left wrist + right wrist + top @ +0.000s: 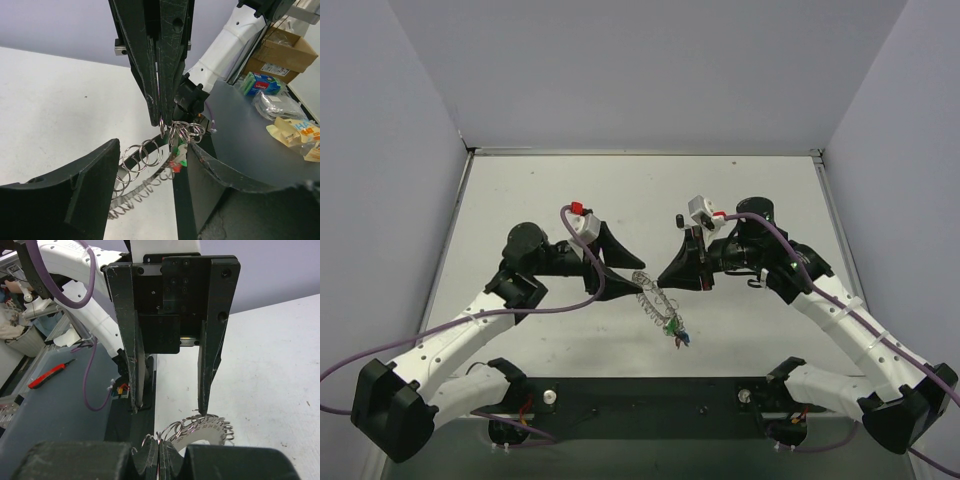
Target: Put the keys on the keyring
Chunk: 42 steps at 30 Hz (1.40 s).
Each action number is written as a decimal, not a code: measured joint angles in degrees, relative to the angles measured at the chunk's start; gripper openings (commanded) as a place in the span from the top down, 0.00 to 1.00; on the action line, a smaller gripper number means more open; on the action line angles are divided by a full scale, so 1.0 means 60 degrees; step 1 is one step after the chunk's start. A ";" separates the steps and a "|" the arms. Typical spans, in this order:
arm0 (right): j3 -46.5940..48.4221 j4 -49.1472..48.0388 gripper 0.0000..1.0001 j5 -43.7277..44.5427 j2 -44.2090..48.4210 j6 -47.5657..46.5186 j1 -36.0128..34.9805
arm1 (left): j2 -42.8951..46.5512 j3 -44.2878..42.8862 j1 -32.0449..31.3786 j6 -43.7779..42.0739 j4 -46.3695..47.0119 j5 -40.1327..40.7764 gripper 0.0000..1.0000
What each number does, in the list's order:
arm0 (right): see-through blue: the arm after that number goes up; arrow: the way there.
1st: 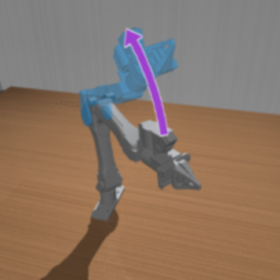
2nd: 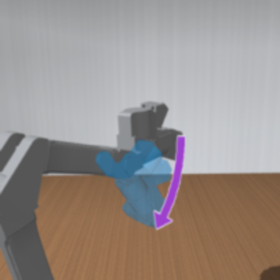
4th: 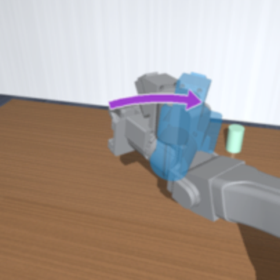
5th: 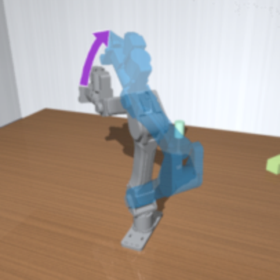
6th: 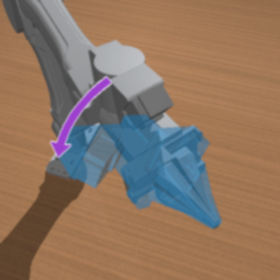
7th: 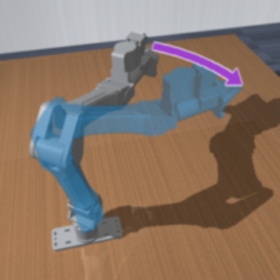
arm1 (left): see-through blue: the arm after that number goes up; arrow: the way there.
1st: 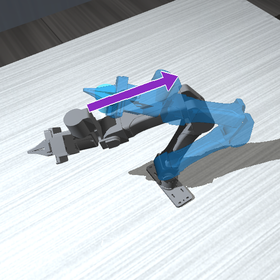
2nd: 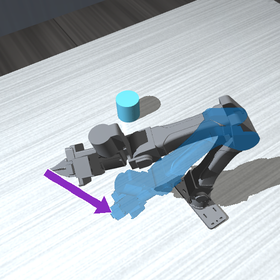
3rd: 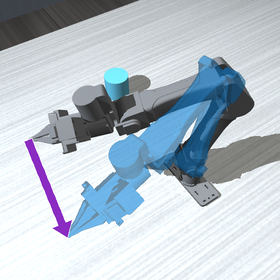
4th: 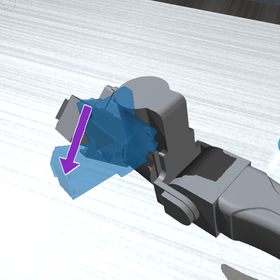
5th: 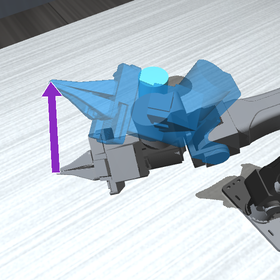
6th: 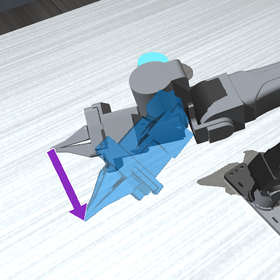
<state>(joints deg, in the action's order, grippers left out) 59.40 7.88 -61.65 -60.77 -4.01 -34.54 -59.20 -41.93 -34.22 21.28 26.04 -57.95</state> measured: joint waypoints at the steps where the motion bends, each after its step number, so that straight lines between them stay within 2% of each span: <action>1: 0.0000 0.0036 1.00 -0.0040 0.0000 -0.0022 0.0004 | 0.0000 0.0000 -0.0029 -0.0011 0.0011 -0.0029 0.40; 7: 0.0000 0.0095 1.00 -0.0142 0.0000 -0.0080 0.0004 | 0.0018 0.0004 -0.0117 -0.0080 0.0102 -0.0113 0.50; 11: 0.0007 0.0095 1.00 -0.0142 0.0000 -0.0095 0.0004 | 0.0022 0.0004 -0.0189 -0.0127 0.0106 -0.0142 0.63; 22: 0.0051 0.0106 1.00 -0.0142 0.0000 -0.0098 0.0004 | 0.0033 0.0004 -0.0441 -0.0419 -0.0131 -0.0168 0.63; 33: 0.0055 0.0117 1.00 -0.0142 0.0000 -0.0098 0.0011 | -0.0091 0.0004 -0.0736 -0.0761 -0.0331 0.0076 0.59; 42: 0.0055 0.0171 1.00 -0.0135 0.0000 -0.0098 0.0058 | -0.0233 -0.0007 -0.1031 -0.0994 -0.0634 0.0313 0.62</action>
<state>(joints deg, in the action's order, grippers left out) 59.72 8.91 -62.46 -60.77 -4.60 -34.20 -60.60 -41.98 -40.40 15.31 22.24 -56.07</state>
